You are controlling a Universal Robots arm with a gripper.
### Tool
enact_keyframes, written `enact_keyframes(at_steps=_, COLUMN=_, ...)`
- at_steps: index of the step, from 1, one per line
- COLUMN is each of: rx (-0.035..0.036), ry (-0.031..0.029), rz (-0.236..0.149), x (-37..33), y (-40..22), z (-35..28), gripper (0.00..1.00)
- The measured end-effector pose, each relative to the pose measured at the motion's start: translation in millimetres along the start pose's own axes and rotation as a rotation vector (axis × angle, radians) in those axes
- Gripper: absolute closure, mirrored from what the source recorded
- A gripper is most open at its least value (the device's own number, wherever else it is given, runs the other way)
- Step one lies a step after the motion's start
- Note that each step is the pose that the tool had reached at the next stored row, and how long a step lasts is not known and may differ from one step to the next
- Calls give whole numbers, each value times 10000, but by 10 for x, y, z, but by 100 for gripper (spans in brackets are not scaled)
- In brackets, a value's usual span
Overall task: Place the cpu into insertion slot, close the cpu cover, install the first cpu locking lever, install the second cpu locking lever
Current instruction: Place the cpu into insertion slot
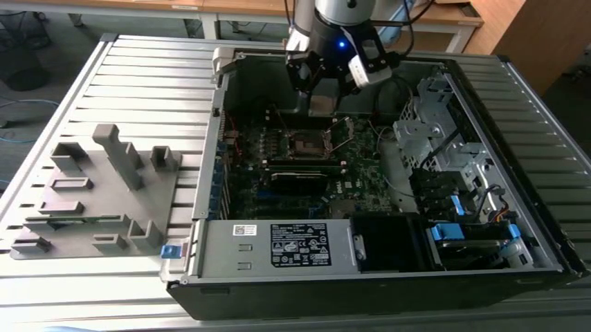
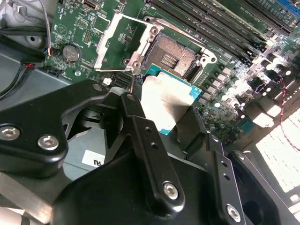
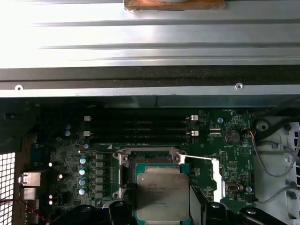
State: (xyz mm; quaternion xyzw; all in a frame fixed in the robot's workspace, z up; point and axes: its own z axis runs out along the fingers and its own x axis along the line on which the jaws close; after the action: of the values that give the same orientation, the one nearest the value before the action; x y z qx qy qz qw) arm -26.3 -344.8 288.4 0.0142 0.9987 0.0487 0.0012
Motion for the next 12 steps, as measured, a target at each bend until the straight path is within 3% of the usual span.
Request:
enact_keyframes(at_steps=5, rx=0, ry=0, rz=0, x=0, y=-4, z=37, gripper=46)
enact_keyframes(at_steps=12, rx=1, ry=0, rz=0, x=0, y=-4, z=39, gripper=46)
